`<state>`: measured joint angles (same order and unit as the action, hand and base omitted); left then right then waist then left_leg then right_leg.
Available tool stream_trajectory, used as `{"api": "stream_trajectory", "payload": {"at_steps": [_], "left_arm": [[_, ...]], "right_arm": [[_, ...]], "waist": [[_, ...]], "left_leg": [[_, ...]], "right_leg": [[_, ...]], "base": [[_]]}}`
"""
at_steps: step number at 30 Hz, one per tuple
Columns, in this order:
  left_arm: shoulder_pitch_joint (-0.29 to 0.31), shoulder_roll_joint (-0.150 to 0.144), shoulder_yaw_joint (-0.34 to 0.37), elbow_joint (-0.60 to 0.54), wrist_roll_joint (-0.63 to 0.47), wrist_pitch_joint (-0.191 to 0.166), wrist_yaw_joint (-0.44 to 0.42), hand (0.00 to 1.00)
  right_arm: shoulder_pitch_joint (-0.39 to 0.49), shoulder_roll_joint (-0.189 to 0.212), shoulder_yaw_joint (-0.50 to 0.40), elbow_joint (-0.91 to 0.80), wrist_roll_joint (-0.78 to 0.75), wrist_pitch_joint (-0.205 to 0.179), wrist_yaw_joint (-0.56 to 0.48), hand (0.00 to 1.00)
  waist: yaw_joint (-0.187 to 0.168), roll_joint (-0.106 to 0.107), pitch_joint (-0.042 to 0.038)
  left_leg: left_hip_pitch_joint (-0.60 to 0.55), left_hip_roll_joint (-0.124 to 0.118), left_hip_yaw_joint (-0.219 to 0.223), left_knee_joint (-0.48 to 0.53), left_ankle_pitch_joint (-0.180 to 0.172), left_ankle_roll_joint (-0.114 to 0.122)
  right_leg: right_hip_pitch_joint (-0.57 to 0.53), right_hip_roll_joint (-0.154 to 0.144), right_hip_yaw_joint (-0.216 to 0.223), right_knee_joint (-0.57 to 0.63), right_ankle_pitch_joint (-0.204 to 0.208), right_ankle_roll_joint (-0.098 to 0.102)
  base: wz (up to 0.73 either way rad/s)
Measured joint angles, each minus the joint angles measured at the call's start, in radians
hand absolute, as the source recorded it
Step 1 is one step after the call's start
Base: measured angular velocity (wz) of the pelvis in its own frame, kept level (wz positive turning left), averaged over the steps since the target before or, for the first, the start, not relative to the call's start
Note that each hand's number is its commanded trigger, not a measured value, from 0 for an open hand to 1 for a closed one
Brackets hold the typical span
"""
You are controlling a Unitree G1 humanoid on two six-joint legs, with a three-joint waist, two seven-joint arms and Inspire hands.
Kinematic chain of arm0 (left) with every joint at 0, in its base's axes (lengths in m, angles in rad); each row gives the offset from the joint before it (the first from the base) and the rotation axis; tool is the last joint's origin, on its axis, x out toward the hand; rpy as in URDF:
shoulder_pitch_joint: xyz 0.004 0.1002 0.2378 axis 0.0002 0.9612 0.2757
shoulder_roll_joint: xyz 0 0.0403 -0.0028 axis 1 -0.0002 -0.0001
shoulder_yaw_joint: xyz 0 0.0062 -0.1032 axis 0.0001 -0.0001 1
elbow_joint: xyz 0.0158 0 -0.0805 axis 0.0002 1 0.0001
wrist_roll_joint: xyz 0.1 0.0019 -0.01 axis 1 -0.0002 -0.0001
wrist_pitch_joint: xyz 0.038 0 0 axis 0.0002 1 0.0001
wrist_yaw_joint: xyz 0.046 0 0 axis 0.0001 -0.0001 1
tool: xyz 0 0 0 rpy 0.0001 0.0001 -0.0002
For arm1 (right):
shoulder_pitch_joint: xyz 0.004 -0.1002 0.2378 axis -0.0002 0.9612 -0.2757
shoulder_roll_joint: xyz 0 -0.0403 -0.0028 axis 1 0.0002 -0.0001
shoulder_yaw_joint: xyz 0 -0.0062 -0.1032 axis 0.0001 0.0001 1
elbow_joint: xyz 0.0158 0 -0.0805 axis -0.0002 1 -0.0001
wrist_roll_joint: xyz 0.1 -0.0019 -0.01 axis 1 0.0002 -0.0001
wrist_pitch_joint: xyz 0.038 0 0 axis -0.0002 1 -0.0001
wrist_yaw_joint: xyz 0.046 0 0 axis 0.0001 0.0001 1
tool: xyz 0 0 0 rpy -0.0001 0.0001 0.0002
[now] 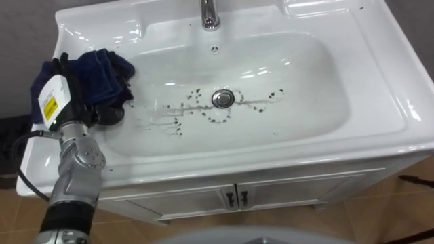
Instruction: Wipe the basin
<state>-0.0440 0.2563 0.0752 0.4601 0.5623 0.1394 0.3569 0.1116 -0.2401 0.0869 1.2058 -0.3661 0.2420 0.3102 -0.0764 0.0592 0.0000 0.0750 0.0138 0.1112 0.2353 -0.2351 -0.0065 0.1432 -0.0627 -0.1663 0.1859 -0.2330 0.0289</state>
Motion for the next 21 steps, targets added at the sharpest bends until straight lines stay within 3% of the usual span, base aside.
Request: {"api": "stream_trajectory", "payload": {"at_steps": [6, 10, 12, 21], "left_arm": [[-0.051, 0.002, 0.000, 0.040, 0.002, 0.013, -0.035, 1.00], [-0.081, 0.033, 0.001, 0.084, 0.003, 0.024, -0.055, 1.00], [-0.095, 0.049, 0.001, 0.109, 0.028, 0.031, -0.067, 1.00], [-0.111, 0.052, 0.007, 0.122, 0.040, 0.052, -0.101, 1.00]], "right_arm": [[0.006, 0.000, -0.002, -0.009, -0.013, 0.018, 0.001, 0.00], [0.004, -0.002, -0.001, -0.008, -0.015, 0.032, -0.003, 0.00], [0.002, -0.001, 0.000, -0.008, -0.015, 0.033, -0.005, 0.00], [-0.017, -0.002, 0.000, -0.005, -0.010, 0.040, -0.022, 0.00]], "waist": [[0.000, 0.006, -0.0045], [0.002, 0.014, -0.0105], [0.003, 0.015, -0.0108], [0.006, 0.013, -0.0100]], "left_leg": [[0.001, 0.000, 0.002, 0.000, 0.001, 0.000], [0.010, 0.000, 0.011, -0.003, 0.001, 0.000], [0.019, -0.001, 0.015, -0.011, 0.001, 0.000], [0.027, -0.002, 0.016, -0.014, 0.001, 0.001]], "right_leg": [[-0.001, 0.000, 0.004, 0.000, 0.000, 0.000], [0.002, 0.000, 0.013, 0.000, 0.000, 0.000], [0.006, -0.001, 0.015, 0.000, 0.000, 0.000], [0.017, -0.003, 0.016, -0.002, 0.000, 0.001]], "base": [[-0.01], [-0.08], [-0.05], [0.00]]}}
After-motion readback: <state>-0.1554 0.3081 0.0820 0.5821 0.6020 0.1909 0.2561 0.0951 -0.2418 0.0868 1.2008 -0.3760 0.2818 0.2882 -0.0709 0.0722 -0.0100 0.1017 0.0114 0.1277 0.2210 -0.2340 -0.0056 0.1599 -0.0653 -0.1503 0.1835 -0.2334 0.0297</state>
